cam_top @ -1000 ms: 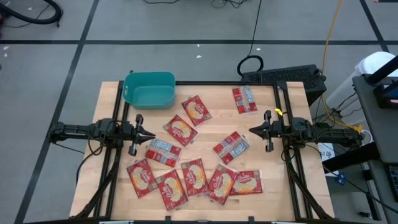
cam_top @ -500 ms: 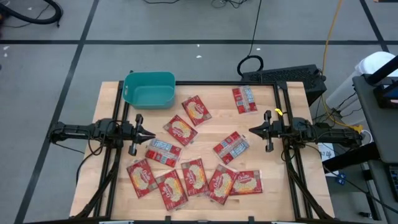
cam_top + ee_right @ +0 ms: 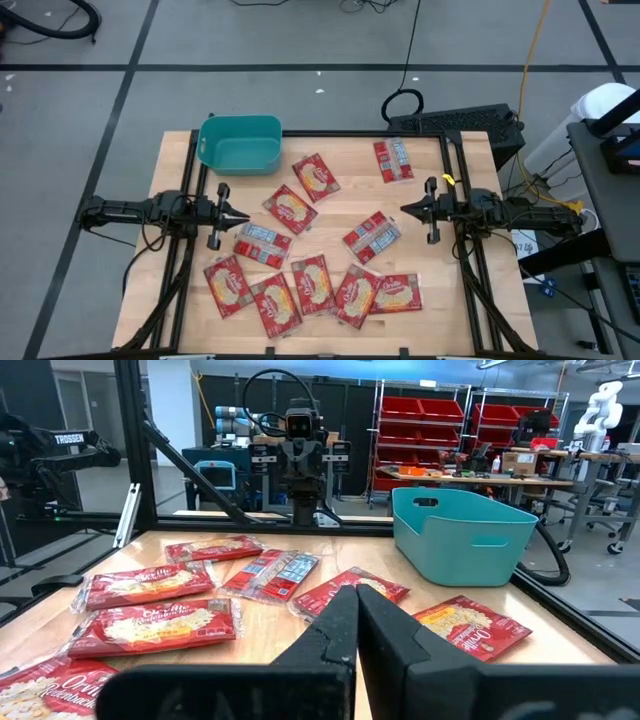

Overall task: Sort popcorn bags into baskets
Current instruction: Put the red popcorn bag into the green bin

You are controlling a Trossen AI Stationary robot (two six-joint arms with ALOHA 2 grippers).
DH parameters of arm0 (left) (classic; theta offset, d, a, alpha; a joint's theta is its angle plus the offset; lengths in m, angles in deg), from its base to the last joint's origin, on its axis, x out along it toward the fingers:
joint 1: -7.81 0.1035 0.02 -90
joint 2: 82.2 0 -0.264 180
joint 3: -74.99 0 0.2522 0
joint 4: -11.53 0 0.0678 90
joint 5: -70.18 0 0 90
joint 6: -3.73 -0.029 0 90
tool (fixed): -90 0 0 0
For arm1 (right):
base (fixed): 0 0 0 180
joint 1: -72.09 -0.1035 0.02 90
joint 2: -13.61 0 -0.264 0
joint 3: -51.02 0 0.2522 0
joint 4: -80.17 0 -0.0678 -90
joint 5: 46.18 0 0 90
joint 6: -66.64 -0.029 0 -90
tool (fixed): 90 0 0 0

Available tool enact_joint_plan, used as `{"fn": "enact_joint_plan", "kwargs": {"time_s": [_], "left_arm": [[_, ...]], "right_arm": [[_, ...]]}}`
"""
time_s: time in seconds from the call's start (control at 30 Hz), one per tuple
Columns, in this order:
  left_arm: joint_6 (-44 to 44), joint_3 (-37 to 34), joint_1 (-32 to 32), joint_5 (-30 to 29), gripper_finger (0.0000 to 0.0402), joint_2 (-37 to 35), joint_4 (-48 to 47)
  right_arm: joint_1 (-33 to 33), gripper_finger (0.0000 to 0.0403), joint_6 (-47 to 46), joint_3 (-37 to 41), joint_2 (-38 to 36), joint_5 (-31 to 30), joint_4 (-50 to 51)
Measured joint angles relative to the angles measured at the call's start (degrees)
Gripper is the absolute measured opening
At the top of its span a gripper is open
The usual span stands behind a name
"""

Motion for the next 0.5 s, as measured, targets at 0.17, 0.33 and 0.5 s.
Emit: {"fn": "enact_joint_plan", "kwargs": {"time_s": [0.17,0.33,0.5], "left_arm": [[-0.68,0.00,0.00,0.00,0.0042,0.00,1.12],[-1.35,0.02,0.03,-0.01,0.0042,0.00,1.85],[-2.15,0.02,0.04,-0.07,0.0042,0.00,3.08]], "right_arm": [[0.02,0.0000,-0.02,0.00,0.01,0.02,0.00],[0.01,0.0000,-0.01,0.01,0.01,0.03,-0.13],[0.01,0.0000,-0.02,0.00,0.02,0.04,-0.17]]}}
